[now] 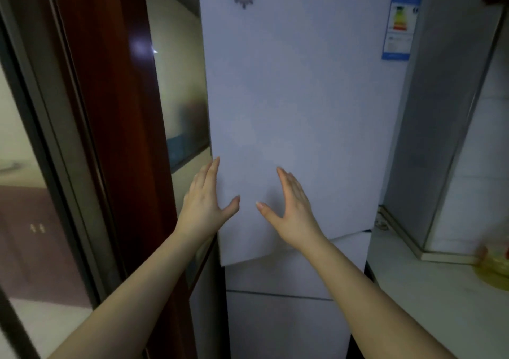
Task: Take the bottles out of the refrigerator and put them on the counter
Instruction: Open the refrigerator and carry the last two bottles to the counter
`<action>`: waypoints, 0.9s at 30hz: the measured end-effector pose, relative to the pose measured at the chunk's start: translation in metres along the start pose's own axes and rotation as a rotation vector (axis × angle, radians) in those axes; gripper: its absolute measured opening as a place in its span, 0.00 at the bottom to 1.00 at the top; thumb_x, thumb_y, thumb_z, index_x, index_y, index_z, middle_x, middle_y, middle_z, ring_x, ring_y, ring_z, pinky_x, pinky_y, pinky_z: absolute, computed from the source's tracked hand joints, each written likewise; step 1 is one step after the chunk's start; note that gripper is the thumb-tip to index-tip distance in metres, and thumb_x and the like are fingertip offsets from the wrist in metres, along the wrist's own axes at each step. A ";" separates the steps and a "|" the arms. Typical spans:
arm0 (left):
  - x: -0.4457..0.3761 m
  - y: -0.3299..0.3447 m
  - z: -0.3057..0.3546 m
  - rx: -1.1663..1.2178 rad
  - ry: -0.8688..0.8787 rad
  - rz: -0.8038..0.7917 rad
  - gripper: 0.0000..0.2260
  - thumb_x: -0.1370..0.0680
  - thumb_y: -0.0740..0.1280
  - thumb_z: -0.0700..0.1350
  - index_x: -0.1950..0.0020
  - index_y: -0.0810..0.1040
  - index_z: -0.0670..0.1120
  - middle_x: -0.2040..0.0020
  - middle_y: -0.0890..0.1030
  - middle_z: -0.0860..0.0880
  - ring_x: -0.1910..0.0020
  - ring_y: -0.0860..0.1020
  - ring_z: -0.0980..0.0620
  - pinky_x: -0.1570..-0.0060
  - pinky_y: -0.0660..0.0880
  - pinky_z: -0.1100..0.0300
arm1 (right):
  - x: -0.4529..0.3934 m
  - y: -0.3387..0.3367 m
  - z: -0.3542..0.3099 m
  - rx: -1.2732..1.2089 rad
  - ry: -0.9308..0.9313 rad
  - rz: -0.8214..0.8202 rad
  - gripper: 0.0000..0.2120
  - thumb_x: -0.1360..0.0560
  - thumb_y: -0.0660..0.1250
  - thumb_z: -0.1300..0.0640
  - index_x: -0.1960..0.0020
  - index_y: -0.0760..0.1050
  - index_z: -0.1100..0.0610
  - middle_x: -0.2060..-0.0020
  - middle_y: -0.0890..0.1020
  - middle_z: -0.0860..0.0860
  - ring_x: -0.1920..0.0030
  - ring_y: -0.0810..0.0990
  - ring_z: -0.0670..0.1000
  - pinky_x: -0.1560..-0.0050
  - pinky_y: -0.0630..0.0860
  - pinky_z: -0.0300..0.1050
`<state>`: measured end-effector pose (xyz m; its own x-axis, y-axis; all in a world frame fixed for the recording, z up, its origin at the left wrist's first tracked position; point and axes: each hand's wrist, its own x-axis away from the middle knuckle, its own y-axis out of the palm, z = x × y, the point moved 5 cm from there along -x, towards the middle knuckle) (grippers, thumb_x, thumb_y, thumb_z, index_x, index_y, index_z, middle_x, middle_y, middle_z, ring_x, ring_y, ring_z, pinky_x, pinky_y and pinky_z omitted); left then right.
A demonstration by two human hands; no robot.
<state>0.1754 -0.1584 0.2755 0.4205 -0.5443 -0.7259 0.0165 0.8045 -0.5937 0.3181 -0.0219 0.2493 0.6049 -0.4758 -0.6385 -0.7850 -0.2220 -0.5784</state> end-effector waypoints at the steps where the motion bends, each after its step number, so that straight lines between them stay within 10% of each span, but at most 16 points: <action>1: -0.007 -0.002 -0.004 0.030 -0.007 0.028 0.41 0.26 0.72 0.52 0.20 0.53 0.45 0.22 0.60 0.46 0.23 0.58 0.50 0.27 0.57 0.55 | -0.008 0.000 -0.005 0.024 -0.019 0.005 0.42 0.24 0.64 0.38 0.20 0.48 0.50 0.21 0.54 0.46 0.21 0.47 0.46 0.24 0.47 0.42; 8: -0.059 0.001 -0.035 0.167 -0.191 -0.016 0.42 0.27 0.73 0.55 0.21 0.53 0.46 0.23 0.62 0.48 0.25 0.61 0.51 0.29 0.61 0.59 | -0.050 0.006 -0.034 0.092 -0.056 0.011 0.41 0.24 0.63 0.36 0.20 0.47 0.49 0.20 0.53 0.45 0.21 0.47 0.46 0.23 0.48 0.46; 12: -0.060 0.012 -0.033 0.474 -0.133 -0.100 0.30 0.31 0.76 0.49 0.37 0.66 0.72 0.43 0.75 0.71 0.43 0.74 0.71 0.52 0.69 0.81 | -0.058 0.018 -0.048 0.130 -0.098 0.024 0.39 0.23 0.63 0.37 0.20 0.51 0.51 0.21 0.54 0.46 0.21 0.47 0.47 0.23 0.49 0.45; 17: -0.055 0.019 -0.039 0.634 -0.216 -0.137 0.32 0.30 0.73 0.46 0.30 0.63 0.61 0.34 0.75 0.52 0.37 0.76 0.53 0.38 0.76 0.51 | -0.055 0.029 -0.054 0.142 -0.098 0.009 0.39 0.23 0.62 0.37 0.20 0.51 0.51 0.20 0.53 0.46 0.21 0.47 0.46 0.23 0.50 0.47; 27: -0.030 -0.007 -0.040 0.659 -0.155 -0.165 0.14 0.22 0.67 0.38 0.38 0.77 0.47 0.50 0.81 0.48 0.56 0.81 0.56 0.57 0.75 0.72 | -0.026 0.019 -0.111 0.022 -0.255 0.145 0.28 0.20 0.62 0.47 0.23 0.61 0.52 0.24 0.65 0.47 0.23 0.59 0.45 0.24 0.59 0.48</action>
<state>0.1264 -0.1570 0.2870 0.4886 -0.6712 -0.5575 0.6182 0.7172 -0.3218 0.2721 -0.1082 0.3113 0.5025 -0.2717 -0.8207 -0.8645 -0.1470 -0.4806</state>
